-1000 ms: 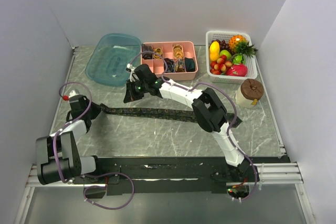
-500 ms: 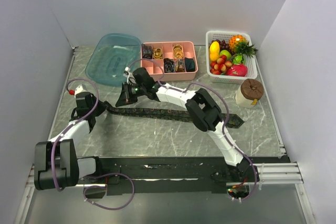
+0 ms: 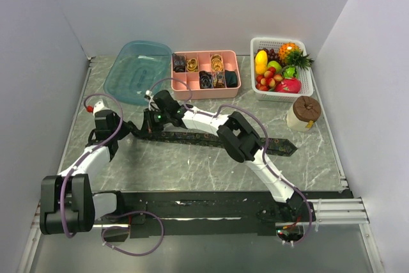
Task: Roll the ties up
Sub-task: Roll the tie at the center of the board.
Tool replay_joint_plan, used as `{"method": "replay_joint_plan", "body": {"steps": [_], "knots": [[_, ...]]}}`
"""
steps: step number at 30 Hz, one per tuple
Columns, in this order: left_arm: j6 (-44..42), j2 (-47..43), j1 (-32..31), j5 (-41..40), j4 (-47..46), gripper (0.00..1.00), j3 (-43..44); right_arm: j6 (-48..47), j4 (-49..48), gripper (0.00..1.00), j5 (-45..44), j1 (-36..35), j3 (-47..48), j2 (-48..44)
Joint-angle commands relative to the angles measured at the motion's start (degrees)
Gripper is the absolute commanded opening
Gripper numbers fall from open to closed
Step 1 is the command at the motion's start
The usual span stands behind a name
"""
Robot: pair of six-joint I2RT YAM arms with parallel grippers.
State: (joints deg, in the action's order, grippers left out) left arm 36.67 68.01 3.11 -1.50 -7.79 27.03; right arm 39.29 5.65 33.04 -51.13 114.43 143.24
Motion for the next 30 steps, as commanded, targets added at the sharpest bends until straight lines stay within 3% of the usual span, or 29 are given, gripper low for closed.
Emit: {"method": "replay_joint_plan", "body": {"steps": [1,7,13,30], "knots": [[-1.3,-1.8,-0.7,-1.3,0.3,0.01,2.5,-2.1,0.1,0.0,-3.6,-0.1,1.9,-0.2],[-1.6,-2.8,-1.1,-2.4,1.2,0.01,2.5,-3.2,-0.7,0.0,-5.3,0.0,0.6,-1.2],[-1.8,-3.0,-1.5,-2.5,0.9,0.01,2.2,-4.8,-4.9,0.0,-9.0,0.1,-7.1,-6.7],[-2.3,-3.7,-5.0,-1.9,0.6,0.01,2.0,-4.7,-5.4,0.0,-8.9,-0.2,-4.8,-4.6]]}}
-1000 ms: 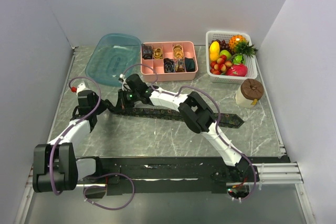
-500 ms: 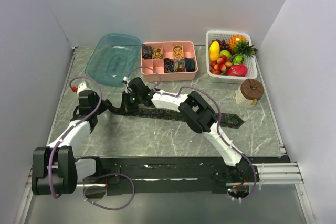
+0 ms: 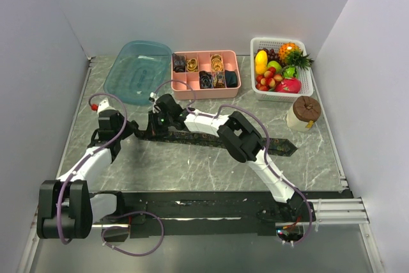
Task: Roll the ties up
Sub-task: Roll the tie at the center of the board.
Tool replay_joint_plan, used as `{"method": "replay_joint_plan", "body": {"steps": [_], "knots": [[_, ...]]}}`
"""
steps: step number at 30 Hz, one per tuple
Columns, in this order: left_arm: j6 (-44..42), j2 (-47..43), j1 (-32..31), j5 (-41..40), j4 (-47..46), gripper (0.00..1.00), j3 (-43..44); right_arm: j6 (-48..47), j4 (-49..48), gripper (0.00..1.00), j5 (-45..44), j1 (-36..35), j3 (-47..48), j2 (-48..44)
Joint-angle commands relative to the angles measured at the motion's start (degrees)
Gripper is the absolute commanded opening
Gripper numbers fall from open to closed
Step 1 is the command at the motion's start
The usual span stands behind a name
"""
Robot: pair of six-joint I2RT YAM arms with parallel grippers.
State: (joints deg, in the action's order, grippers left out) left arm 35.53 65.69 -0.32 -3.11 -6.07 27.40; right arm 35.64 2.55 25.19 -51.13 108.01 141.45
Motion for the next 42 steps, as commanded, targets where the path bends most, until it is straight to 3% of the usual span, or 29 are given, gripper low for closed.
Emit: {"method": "replay_joint_plan", "body": {"steps": [1,23,32,42], "knots": [[-1.3,-1.6,-1.8,-0.2,-1.3,0.01,1.6,-1.0,-3.7,0.0,-0.8,-0.1,1.1,-3.0],[0.1,-1.6,-7.7,-3.7,-1.4,0.01,0.2,3.6,-12.9,0.0,4.3,0.8,-2.8,-3.0],[1.1,-0.5,-9.3,-4.3,-0.8,0.01,0.4,4.1,-11.2,0.0,5.3,1.2,-0.8,-0.9],[3.3,0.2,-10.8,-5.3,-0.3,0.01,-0.4,6.9,-15.8,0.0,7.3,3.0,-7.3,-3.9]]}}
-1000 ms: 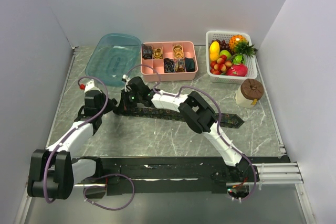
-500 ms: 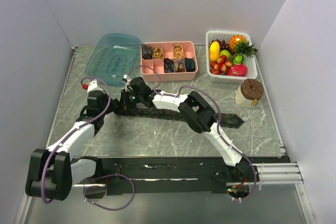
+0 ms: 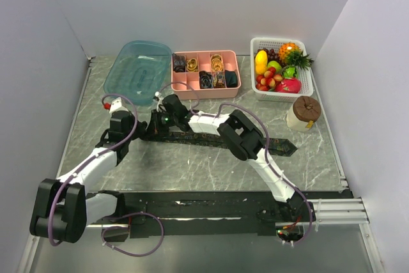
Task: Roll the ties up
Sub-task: Roll the tie at the center of the board.
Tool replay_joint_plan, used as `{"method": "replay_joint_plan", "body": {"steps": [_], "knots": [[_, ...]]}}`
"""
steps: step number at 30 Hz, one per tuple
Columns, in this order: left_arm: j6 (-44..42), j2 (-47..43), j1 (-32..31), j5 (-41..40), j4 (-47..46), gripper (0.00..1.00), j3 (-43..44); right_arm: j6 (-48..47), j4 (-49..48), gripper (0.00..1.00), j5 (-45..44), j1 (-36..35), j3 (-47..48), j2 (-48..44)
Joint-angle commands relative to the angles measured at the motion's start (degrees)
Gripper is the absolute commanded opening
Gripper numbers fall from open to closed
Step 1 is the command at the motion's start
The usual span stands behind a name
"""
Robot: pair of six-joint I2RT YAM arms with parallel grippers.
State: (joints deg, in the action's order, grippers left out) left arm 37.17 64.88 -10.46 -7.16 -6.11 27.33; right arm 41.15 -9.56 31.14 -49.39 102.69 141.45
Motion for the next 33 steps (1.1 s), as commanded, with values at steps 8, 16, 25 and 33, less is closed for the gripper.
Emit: {"method": "replay_joint_plan", "body": {"steps": [8,16,25,33], "knots": [[2.2,3.5,-1.7,-3.7,1.6,0.01,1.4,2.1,-7.9,0.0,2.3,3.4,-9.3,-10.6],[1.5,5.2,-4.3,-3.6,1.2,0.01,2.1,2.9,-10.6,0.0,2.3,4.9,-14.3,-15.4],[4.0,9.2,-7.1,-4.5,-0.8,0.24,2.9,-1.2,-6.3,0.0,0.3,5.2,-15.1,-16.9],[6.2,11.3,-8.4,-3.7,-4.3,0.52,2.7,-4.1,-3.5,0.0,-0.9,5.1,-15.8,-17.5]]}}
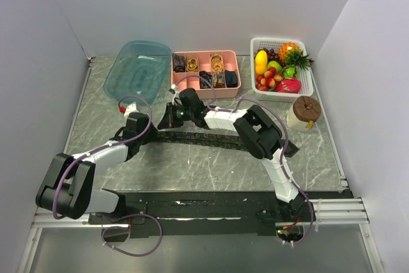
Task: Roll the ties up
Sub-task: Roll the tie at the center of the board.
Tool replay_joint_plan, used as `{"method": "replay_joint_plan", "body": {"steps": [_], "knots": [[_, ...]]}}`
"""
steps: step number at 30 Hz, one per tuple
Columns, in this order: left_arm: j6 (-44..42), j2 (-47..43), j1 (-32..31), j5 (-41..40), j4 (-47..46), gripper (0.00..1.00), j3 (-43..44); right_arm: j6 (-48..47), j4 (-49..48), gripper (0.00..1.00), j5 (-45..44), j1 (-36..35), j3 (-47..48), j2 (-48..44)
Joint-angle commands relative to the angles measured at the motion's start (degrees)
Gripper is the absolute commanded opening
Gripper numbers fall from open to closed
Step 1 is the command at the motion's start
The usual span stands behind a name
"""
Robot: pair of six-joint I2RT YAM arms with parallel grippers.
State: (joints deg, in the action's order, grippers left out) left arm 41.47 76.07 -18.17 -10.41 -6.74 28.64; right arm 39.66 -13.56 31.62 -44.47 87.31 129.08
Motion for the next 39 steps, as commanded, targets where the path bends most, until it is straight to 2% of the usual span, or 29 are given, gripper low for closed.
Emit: {"method": "replay_joint_plan", "body": {"steps": [1,9,10,14,16,21,26,28,33,36,39], "knots": [[2.5,-0.2,-0.8,-0.5,-4.6,0.53,0.6,-2.7,0.6,0.0,-1.3,0.2,-0.3,-5.2],[2.7,-10.0,-1.0,-2.3,-6.3,0.57,-2.8,-3.2,1.5,0.0,0.1,0.2,0.9,-4.7],[2.6,-11.0,-1.0,-2.9,-5.8,0.66,-2.7,-3.1,1.5,0.0,0.2,0.2,0.8,-4.9],[1.3,-13.7,-0.9,-6.6,-1.6,0.83,-1.3,-3.4,1.4,0.0,0.6,0.0,1.1,-5.2],[1.1,-13.6,-0.8,-8.2,1.0,0.86,-0.3,-3.9,2.3,0.0,0.8,-0.3,1.8,-5.1],[2.4,-12.8,0.0,-9.7,3.6,0.86,-0.7,-6.0,4.9,0.0,0.0,-1.4,2.9,-5.6],[4.2,-12.3,4.3,-4.2,2.1,0.84,-3.0,-9.5,8.8,0.0,-1.7,-3.3,5.1,-5.4],[4.8,-12.0,8.0,-1.6,1.5,0.84,-3.9,-10.3,10.0,0.0,-2.4,-3.7,5.8,-5.2],[5.4,-9.4,17.3,11.8,-4.0,0.83,-6.3,-11.5,11.9,0.0,-3.6,-4.4,8.8,-3.1],[6.2,-7.1,20.3,17.2,-7.8,0.8,-7.8,-12.0,13.3,0.0,-4.3,-4.3,10.9,-1.4],[6.9,-6.0,21.3,19.5,-10.5,0.76,-9.2,-12.1,15.0,0.0,-5.2,-4.5,12.1,-0.1]]}}
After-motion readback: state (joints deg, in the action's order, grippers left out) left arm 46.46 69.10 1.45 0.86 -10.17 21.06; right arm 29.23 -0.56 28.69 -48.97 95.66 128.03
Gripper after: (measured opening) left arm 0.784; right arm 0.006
